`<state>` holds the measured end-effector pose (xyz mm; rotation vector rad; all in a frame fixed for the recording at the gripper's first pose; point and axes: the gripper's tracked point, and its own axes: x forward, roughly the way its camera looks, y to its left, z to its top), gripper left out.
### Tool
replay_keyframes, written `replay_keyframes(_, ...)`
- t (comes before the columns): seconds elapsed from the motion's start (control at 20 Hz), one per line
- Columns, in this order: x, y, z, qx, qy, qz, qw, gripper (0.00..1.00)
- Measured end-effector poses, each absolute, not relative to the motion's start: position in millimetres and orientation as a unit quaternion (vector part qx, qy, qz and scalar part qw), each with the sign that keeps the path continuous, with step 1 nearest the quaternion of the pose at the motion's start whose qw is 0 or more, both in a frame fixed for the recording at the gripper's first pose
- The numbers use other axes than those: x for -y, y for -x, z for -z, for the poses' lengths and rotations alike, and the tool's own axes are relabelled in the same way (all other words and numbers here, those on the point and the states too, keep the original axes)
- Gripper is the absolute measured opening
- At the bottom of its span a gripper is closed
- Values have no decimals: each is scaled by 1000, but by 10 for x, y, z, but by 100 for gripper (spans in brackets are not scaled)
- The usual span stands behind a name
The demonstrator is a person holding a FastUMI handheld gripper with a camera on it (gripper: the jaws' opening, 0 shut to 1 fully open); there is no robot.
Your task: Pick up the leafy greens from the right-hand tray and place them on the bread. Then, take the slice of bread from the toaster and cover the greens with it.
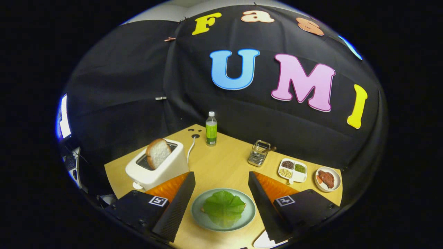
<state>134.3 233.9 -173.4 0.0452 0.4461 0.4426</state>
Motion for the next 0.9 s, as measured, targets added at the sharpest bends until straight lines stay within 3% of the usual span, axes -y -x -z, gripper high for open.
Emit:
replay_keyframes(0.45,-3565,-1400,1070,-180,-68,-290,937,96)
replay_keyframes(0.9,-4456,-1578,1766,-259,-54,-298,917,97)
